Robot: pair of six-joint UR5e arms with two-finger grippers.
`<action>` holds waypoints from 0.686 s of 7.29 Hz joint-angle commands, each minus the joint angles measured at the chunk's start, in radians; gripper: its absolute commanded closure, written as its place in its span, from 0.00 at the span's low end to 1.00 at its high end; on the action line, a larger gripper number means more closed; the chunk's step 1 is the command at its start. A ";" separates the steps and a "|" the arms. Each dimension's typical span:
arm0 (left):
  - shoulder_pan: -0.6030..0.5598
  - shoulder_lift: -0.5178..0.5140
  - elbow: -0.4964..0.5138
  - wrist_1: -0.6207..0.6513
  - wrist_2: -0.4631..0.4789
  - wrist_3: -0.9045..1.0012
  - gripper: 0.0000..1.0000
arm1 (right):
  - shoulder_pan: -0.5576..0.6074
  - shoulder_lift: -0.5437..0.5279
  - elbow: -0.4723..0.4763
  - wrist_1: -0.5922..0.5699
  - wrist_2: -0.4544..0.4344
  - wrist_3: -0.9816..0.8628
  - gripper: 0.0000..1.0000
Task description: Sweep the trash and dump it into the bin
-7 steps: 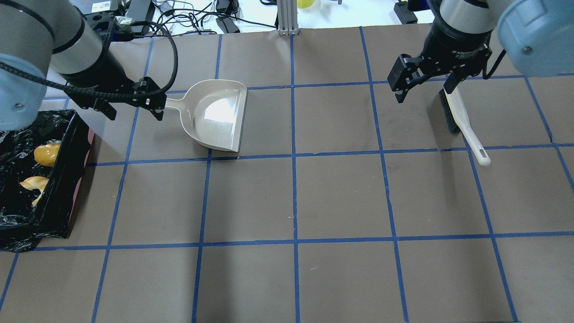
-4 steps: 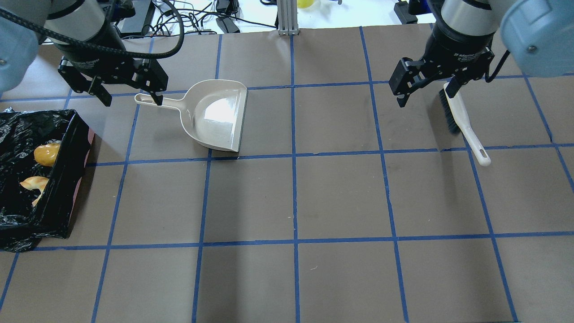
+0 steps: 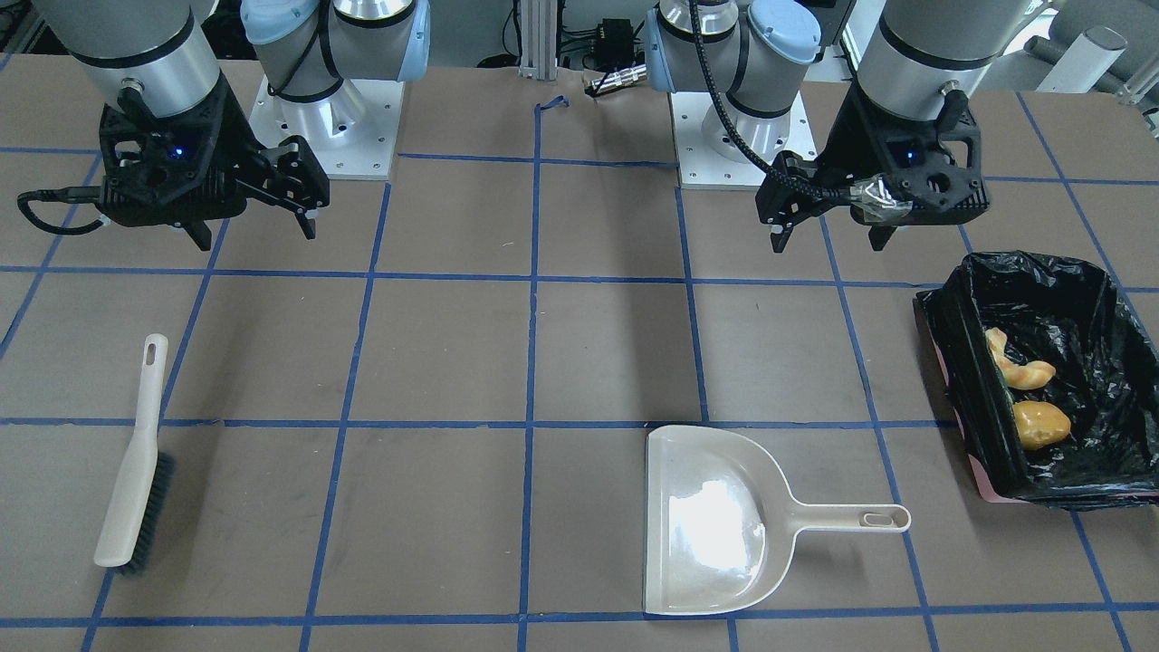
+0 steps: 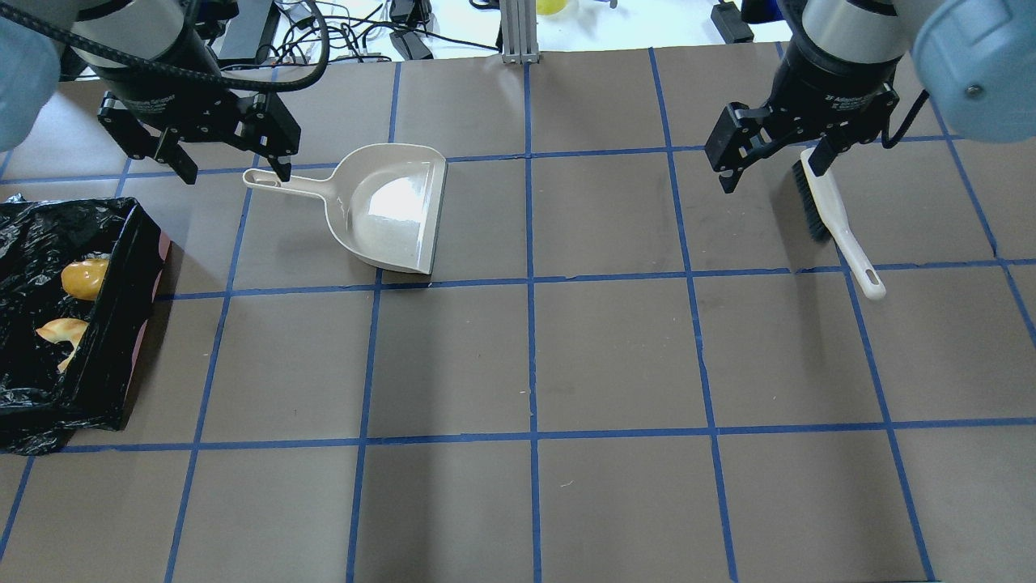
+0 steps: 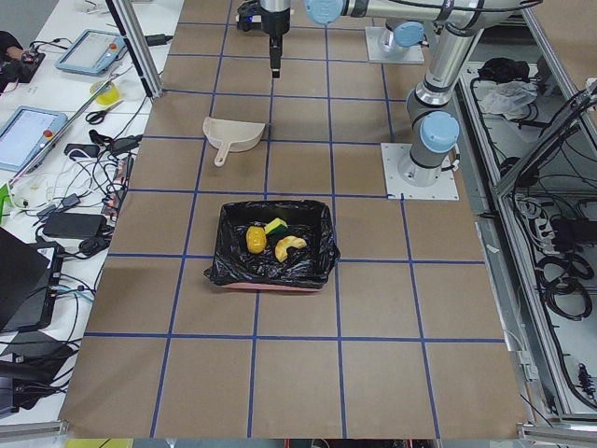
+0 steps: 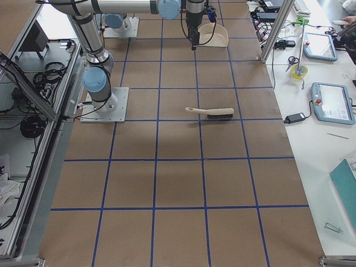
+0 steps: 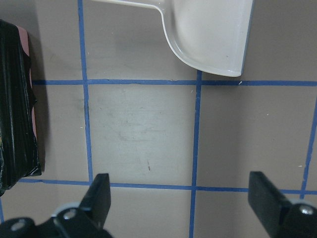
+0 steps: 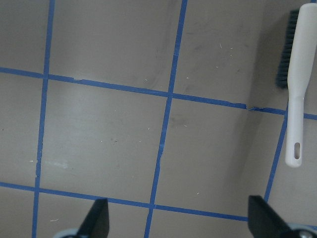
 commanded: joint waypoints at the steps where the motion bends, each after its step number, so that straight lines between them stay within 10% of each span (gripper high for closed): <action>1: 0.000 -0.007 -0.004 0.035 -0.026 0.008 0.00 | 0.000 -0.002 0.000 0.001 0.000 0.000 0.00; 5: 0.000 -0.006 -0.006 0.035 -0.026 0.014 0.00 | 0.000 -0.002 0.000 -0.001 0.000 0.000 0.00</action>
